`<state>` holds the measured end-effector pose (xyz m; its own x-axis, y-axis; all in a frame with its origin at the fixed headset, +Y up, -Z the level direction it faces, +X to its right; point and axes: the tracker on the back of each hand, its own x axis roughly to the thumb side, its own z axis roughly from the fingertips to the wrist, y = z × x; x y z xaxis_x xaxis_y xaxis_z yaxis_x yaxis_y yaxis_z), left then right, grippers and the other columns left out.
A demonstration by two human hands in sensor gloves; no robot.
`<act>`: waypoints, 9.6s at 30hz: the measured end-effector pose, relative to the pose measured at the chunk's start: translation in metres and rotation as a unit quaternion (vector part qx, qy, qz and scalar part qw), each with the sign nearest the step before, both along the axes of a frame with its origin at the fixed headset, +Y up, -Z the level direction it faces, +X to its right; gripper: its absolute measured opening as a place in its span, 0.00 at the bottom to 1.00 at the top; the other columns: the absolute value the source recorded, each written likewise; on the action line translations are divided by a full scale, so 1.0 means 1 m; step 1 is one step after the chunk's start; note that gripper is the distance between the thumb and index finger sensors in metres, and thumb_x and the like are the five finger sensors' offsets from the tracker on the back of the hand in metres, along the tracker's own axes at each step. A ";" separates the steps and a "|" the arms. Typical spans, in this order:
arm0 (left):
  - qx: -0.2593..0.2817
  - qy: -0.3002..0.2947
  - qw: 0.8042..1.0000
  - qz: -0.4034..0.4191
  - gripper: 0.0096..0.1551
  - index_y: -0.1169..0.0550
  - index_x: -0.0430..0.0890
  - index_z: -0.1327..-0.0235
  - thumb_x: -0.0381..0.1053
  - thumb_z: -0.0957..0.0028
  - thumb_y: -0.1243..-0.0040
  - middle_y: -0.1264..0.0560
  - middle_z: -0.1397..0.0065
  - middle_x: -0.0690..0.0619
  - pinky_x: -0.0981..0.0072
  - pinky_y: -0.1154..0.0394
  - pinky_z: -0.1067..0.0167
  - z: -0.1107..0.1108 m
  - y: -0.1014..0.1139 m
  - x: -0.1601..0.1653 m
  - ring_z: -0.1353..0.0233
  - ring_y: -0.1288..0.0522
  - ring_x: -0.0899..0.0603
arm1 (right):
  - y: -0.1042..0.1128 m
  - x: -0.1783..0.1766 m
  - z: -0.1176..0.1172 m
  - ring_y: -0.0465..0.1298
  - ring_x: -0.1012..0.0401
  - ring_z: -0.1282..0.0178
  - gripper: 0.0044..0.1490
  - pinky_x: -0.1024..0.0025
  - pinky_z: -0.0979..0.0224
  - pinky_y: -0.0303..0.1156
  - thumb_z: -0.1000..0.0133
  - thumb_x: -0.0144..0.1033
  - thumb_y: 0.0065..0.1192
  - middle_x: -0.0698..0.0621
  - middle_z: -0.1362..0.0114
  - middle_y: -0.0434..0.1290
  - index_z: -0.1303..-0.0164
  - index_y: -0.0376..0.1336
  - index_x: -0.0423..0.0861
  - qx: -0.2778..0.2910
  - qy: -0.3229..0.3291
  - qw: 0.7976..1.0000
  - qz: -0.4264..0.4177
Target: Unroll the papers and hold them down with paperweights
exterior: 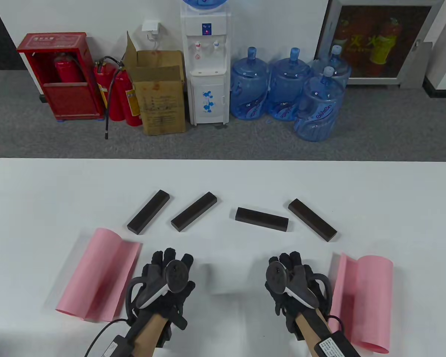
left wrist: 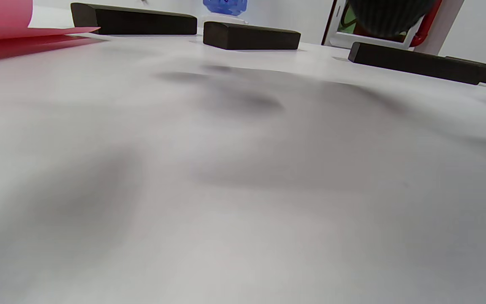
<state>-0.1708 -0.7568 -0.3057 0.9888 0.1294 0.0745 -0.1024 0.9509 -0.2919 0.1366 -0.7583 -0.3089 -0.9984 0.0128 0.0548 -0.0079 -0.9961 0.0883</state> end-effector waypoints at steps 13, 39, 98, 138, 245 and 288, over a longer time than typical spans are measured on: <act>-0.015 0.002 1.000 -0.001 0.42 0.50 0.68 0.19 0.67 0.46 0.51 0.60 0.10 0.46 0.30 0.59 0.21 -0.001 -0.002 -0.001 0.13 0.63 0.29 | -0.001 0.001 -0.001 0.52 0.47 0.16 0.45 0.42 0.22 0.56 0.52 0.56 0.57 0.48 0.18 0.55 0.23 0.57 0.53 -0.009 -0.002 1.000 -0.003; 0.089 0.160 0.981 -0.060 0.38 0.47 0.68 0.20 0.62 0.45 0.51 0.50 0.09 0.45 0.30 0.51 0.22 -0.018 0.115 -0.135 0.13 0.52 0.29 | -0.003 0.000 -0.001 0.52 0.47 0.16 0.45 0.42 0.22 0.56 0.53 0.56 0.57 0.48 0.18 0.55 0.23 0.57 0.53 -0.006 0.005 1.000 -0.004; -0.054 0.140 0.949 0.277 0.49 0.61 0.63 0.23 0.60 0.45 0.45 0.34 0.20 0.40 0.47 0.23 0.45 -0.005 -0.013 -0.044 0.45 0.16 0.45 | 0.010 -0.053 0.002 0.50 0.45 0.16 0.51 0.41 0.22 0.56 0.53 0.59 0.58 0.47 0.18 0.54 0.20 0.50 0.51 -0.013 0.091 0.994 -0.058; -0.049 -0.063 0.996 -0.032 0.35 0.42 0.74 0.23 0.56 0.42 0.45 0.72 0.13 0.50 0.31 0.64 0.21 0.010 0.006 -0.010 0.16 0.75 0.31 | -0.027 -0.164 -0.013 0.45 0.45 0.16 0.56 0.40 0.20 0.47 0.55 0.58 0.65 0.54 0.17 0.46 0.20 0.43 0.56 -0.139 0.128 0.980 -0.055; -0.136 0.128 0.982 0.028 0.36 0.44 0.73 0.24 0.58 0.43 0.44 0.61 0.10 0.47 0.30 0.57 0.21 -0.008 -0.021 -0.227 0.13 0.62 0.31 | 0.039 -0.197 -0.050 0.89 0.56 0.68 0.60 0.66 0.70 0.87 0.58 0.55 0.75 0.38 0.44 0.75 0.23 0.50 0.42 -0.089 -0.027 0.990 -0.101; -0.142 0.129 0.981 0.031 0.36 0.44 0.73 0.24 0.58 0.43 0.45 0.62 0.10 0.47 0.30 0.58 0.21 -0.008 -0.021 -0.227 0.13 0.63 0.31 | 0.011 -0.044 -0.013 0.74 0.50 0.26 0.50 0.45 0.31 0.70 0.57 0.58 0.64 0.51 0.25 0.68 0.23 0.55 0.54 0.077 0.017 0.997 0.009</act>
<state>-0.3977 -0.7777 -0.3135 0.9597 0.1694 -0.2242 -0.2625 0.8250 -0.5005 0.0929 -0.7468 -0.3220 -0.9959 -0.0161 0.0891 0.0104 -0.9978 -0.0648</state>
